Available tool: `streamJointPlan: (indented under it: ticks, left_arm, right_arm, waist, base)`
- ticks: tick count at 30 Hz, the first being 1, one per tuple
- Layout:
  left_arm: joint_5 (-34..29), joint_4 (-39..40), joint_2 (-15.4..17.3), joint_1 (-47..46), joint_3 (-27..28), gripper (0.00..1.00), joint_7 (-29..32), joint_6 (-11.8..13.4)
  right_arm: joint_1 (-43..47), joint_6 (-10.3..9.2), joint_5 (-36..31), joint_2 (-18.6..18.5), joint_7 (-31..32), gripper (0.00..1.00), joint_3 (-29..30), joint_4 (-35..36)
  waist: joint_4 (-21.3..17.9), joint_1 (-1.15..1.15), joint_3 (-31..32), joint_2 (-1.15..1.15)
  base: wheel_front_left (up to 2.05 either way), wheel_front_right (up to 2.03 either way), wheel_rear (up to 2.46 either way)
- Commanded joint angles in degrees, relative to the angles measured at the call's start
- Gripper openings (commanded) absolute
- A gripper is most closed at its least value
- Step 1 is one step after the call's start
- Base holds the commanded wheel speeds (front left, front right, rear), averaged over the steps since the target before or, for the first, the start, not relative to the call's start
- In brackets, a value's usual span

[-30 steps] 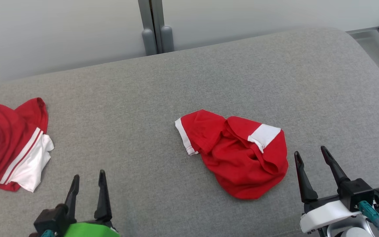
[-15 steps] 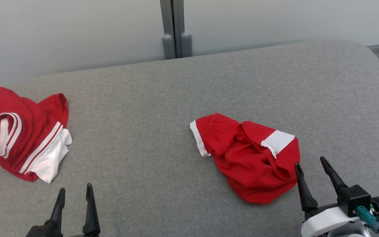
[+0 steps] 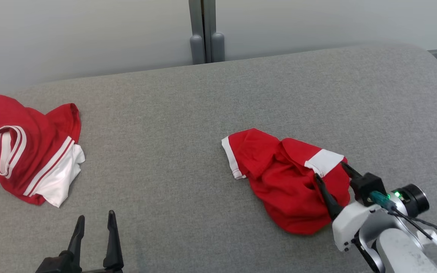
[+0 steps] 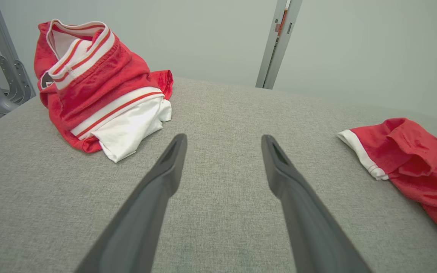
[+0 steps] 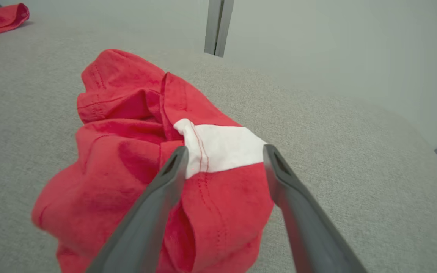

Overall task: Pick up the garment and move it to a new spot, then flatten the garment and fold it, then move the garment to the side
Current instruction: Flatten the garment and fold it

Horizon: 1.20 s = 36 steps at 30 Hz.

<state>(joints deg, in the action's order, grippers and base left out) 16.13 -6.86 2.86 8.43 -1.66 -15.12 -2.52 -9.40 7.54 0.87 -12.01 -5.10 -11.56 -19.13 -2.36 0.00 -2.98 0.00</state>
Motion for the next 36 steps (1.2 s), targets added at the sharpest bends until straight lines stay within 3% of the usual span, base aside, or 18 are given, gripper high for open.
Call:
streamJointPlan:
  ticks: [1,6,10,11,12,13,14,25,31,34,35,36]
  left_arm:
    - [0.32,-0.19,0.06,-1.18,-0.16,1.0,-0.04,0.09]
    - [0.97,-0.61,0.06,-1.85,-1.31,1.0,-0.04,0.6]
    - [1.63,-0.65,0.06,-1.89,-1.83,1.0,-0.04,1.14]
    - [1.71,-0.59,0.06,-1.75,-1.92,1.0,-0.04,1.22]
    - [1.75,-0.53,0.06,-1.65,-1.96,1.0,-0.04,1.29]
    - [1.77,-0.48,0.06,-1.55,-1.98,1.0,-0.04,1.31]
    - [1.76,-0.46,0.06,-1.52,-2.03,1.0,-0.04,1.29]
    - [1.46,-0.74,0.07,-2.23,-1.59,1.0,-0.04,1.24]
    - [2.17,-1.08,0.07,-3.26,-2.68,1.0,-0.04,1.33]
    - [2.64,-1.13,0.07,-3.5,-3.21,1.0,-0.05,1.61]
    - [2.74,-1.01,0.07,-3.42,-3.19,1.0,-0.04,1.7]
    - [2.88,-0.96,0.07,-3.15,-3.18,1.0,-0.04,1.89]
  right_arm:
    - [-1.53,-0.09,0.85,-1.11,2.33,1.0,-2.01,-1.04]
    - [-5.24,-0.09,4.33,-3.99,9.29,1.0,-6.79,-3.0]
    - [-5.89,-0.09,6.03,-5.41,11.06,1.0,-7.5,-2.56]
    - [-5.87,-0.09,6.23,-5.6,11.37,0.93,-7.31,-2.47]
    - [-5.85,-0.09,6.36,-5.65,11.42,0.45,-7.0,-2.39]
    - [-6.0,-0.1,6.52,-5.6,11.24,0.18,-6.09,-2.12]
    - [-6.13,-0.09,6.39,-5.52,11.2,0.0,-5.64,-1.96]
    - [-13.36,-0.09,5.26,-4.28,14.34,0.0,-2.0,9.13]
    - [-19.95,-0.06,3.39,-2.91,19.18,0.01,0.12,10.98]
    - [-19.91,-0.1,3.93,-3.53,20.29,0.24,-0.12,11.47]
    - [-19.37,-0.1,3.87,-3.39,20.08,0.4,-0.05,11.55]
    - [-18.39,-0.09,4.16,-3.19,19.68,0.74,-0.31,11.58]
  waist:
    - [0.25,0.0,-0.07,0.0]
    - [1.18,0.0,-0.26,0.0]
    - [1.69,0.0,-0.4,0.0]
    - [1.77,0.0,-0.48,0.0]
    - [1.81,0.0,-0.56,0.0]
    - [1.86,0.0,-0.69,0.0]
    - [1.89,0.0,-0.79,0.0]
    - [1.43,0.0,-0.99,0.0]
    - [2.53,0.0,-0.65,0.0]
    - [3.48,0.0,-0.41,0.0]
    - [3.63,0.0,-0.37,0.0]
    - [3.79,0.0,-0.31,0.0]
  base:
    - [0.0,0.0,0.0]
    - [0.0,0.0,0.0]
    - [0.0,0.0,0.0]
    - [0.0,0.0,0.0]
    - [0.0,0.0,0.0]
    - [0.0,0.0,0.0]
    - [0.0,0.0,0.0]
    - [0.0,0.0,0.0]
    - [0.0,0.0,0.0]
    - [0.0,0.0,0.0]
    - [0.0,0.0,0.0]
    - [0.0,0.0,0.0]
